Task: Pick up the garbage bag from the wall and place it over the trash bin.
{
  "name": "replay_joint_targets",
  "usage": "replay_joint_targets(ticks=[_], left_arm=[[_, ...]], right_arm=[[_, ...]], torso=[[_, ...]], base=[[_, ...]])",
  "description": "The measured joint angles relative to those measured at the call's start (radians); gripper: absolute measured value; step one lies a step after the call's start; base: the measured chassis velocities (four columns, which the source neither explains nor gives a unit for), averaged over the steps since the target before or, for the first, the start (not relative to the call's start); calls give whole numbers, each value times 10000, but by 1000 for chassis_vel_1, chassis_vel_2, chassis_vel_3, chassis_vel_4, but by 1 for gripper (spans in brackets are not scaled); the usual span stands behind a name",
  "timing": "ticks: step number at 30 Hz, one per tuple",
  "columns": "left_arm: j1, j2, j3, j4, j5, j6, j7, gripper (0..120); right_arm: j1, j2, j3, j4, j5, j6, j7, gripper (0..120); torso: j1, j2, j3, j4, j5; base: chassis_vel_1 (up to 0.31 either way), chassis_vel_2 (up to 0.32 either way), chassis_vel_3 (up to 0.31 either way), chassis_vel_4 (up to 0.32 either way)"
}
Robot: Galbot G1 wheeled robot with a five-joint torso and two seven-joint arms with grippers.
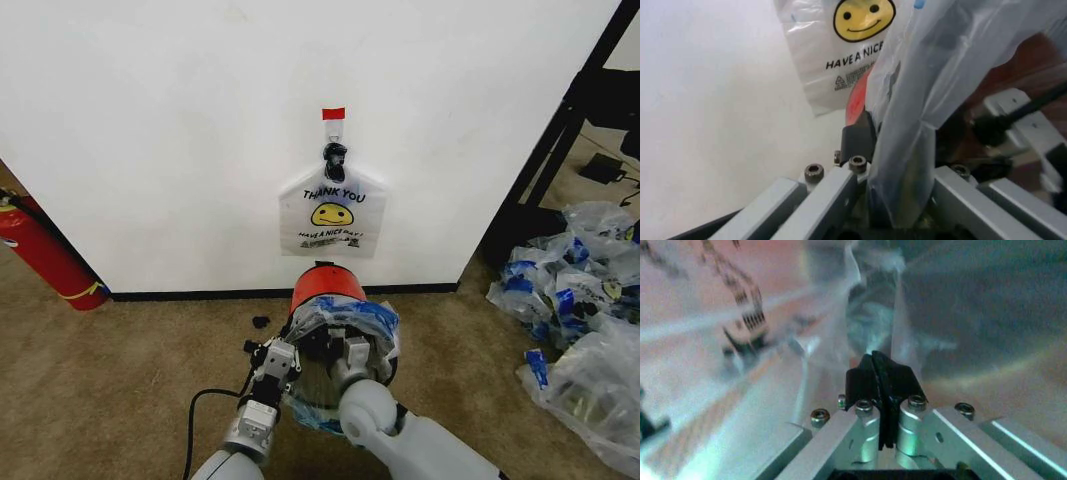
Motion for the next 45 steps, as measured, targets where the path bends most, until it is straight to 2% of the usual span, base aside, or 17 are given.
replay_joint_targets(ticks=[5, 8, 11, 13, 15, 18, 19, 24, 27, 29, 33, 35, 37, 38, 40, 44, 45], left_arm=[[-54, 11, -105, 32, -62, -1, -11, 0], [-270, 13, -221, 260, -297, -1, -104, 0], [-533, -2, -378, 614, -573, -1, -204, 0], [-566, -7, -405, 663, -614, 1, -214, 0], [-775, -69, -582, 925, -808, 21, -240, 0], [-929, -91, -724, 1135, -963, 48, -254, 0], [-929, -91, -724, 1135, -963, 48, -254, 0], [-891, -129, -879, 1258, -1009, 67, -263, 0], [-866, -142, -926, 1258, -1013, 70, -265, 0], [-853, -141, -975, 1253, -1029, 77, -266, 0], [-832, -114, -1093, 1218, -1050, 89, -282, 0], [-832, -118, -1096, 1211, -1051, 93, -283, 0], [-834, -163, -1097, 1170, -1055, 128, -283, 0], [-835, -180, -1095, 1147, -1057, 146, -283, 0], [-835, -205, -1093, 1105, -1058, 176, -282, 0], [-834, -221, -1098, 1057, -1060, 202, -279, 0], [-834, -225, -1122, 1035, -1067, 209, -276, 0]], right_arm=[[-224, -380, 245, 502, 113, -476, -383, 0], [-513, -771, 570, 954, 124, -355, -1342, 0], [-971, -1238, 1078, 1357, 23, -84, -3102, 0], [-1043, -1307, 1155, 1406, 3, -60, -3333, 0], [-1436, -1737, 1555, 1623, -242, 89, -4433, 0], [-1792, -2144, 2046, 1652, -446, 619, -5634, 0], [-1792, -2144, 2046, 1652, -446, 619, -5634, 0], [-1843, -2566, 2679, 1331, -246, 2139, -8217, 0], [-1775, -2669, 2838, 1096, -120, 2662, -9063, 0], [-1730, -2752, 3005, 885, 127, 2948, -10082, 0], [-1612, -2842, 3690, 367, 947, 2965, -13593, 0], [-1592, -2847, 3813, 294, 1012, 2892, -14148, 0], [-1466, -2804, 4643, -138, 1119, 2378, -16714, 0], [-1434, -2789, 4897, -236, 1100, 2301, -17197, 0], [-1429, -2787, 5282, -324, 1117, 2256, -17603, 0], [-1512, -2864, 5696, -290, 1379, 2471, -17502, 0], [-1630, -2933, 5945, -129, 1658, 2771, -17290, 5]], torso=[[0, 0, 0, 0, 1], [0, 0, 0, 1, 1], [0, 0, 0, 0, -1], [0, 0, 0, 0, 0], [0, 0, 0, 0, 0], [0, 0, 0, -2, 1], [0, 0, 0, -2, 1], [0, 0, 0, 2, 0], [0, 0, 0, 3, 2], [0, 0, 0, 1, 1], [0, 0, 0, 2, 1], [0, 0, 0, 2, 1], [0, 0, 0, 0, 2], [0, 0, 0, 0, 1], [0, 0, 0, 0, 1], [0, 0, 0, 1, 1], [0, 0, 0, 0, 2]], base=[[0, 0, 0, 0], [0, 0, 0, 0], [0, 0, 0, 0], [0, 0, 0, 0], [0, 0, 0, 0], [0, 0, 0, 0], [0, 0, 0, 0], [0, 0, 0, 0], [0, 0, 0, 0], [0, 0, 0, 0], [0, 0, 0, 0], [0, 0, 0, 0], [0, 0, 0, 0], [0, 0, 0, 0], [0, 0, 0, 0], [0, 0, 0, 0], [0, 0, 0, 0]])
